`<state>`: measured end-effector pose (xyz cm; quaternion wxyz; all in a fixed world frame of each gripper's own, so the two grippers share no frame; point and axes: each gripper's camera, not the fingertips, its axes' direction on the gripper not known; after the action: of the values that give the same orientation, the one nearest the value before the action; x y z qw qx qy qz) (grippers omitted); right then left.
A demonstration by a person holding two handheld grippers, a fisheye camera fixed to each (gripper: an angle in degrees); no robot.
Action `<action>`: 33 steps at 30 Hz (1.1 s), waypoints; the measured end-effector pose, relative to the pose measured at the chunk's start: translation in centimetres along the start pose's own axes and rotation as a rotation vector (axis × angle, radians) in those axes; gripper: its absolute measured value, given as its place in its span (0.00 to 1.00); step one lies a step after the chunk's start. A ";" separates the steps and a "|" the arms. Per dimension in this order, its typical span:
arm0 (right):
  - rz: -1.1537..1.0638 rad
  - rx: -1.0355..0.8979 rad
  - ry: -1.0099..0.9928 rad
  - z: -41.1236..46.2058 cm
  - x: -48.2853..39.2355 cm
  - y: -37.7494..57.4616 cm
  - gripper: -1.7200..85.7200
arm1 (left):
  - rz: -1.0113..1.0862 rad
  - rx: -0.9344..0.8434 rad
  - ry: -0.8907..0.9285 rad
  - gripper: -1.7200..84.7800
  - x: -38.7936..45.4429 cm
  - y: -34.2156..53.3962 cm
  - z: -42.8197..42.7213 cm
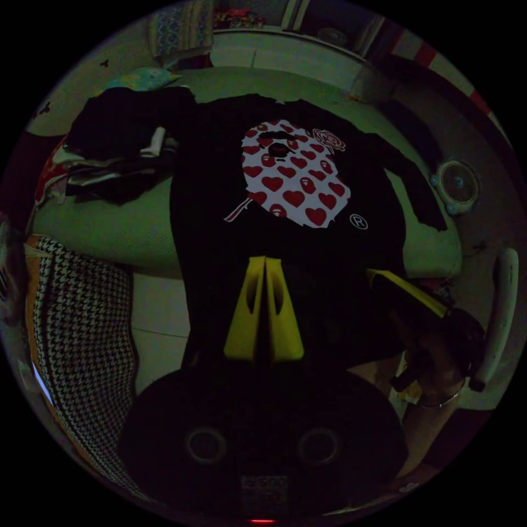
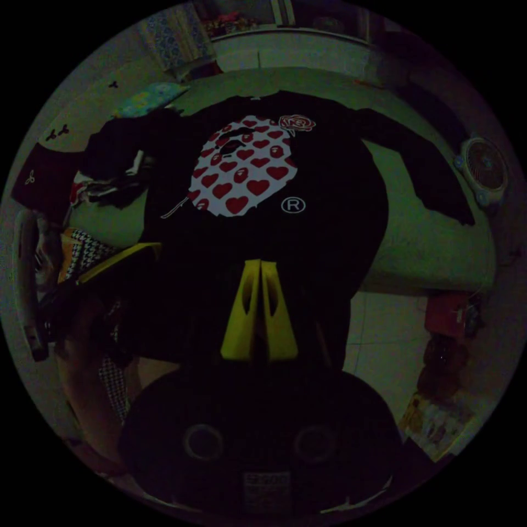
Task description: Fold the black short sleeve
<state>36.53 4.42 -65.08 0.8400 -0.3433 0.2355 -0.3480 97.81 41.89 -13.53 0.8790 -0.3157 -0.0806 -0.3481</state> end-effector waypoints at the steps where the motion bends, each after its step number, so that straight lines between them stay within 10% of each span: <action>1: -0.003 0.000 0.002 0.0 0.1 0.0 0.01 | 0.001 0.002 0.000 0.02 0.0 0.0 0.1; 33: -0.018 -0.018 -0.029 -0.6 3.4 0.4 0.01 | 0.012 0.001 -0.009 0.02 1.5 -0.1 0.8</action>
<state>38.49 1.83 -66.32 0.8369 -0.3581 0.2235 -0.3483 98.95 41.50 -12.29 0.8808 -0.3174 -0.0829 -0.3414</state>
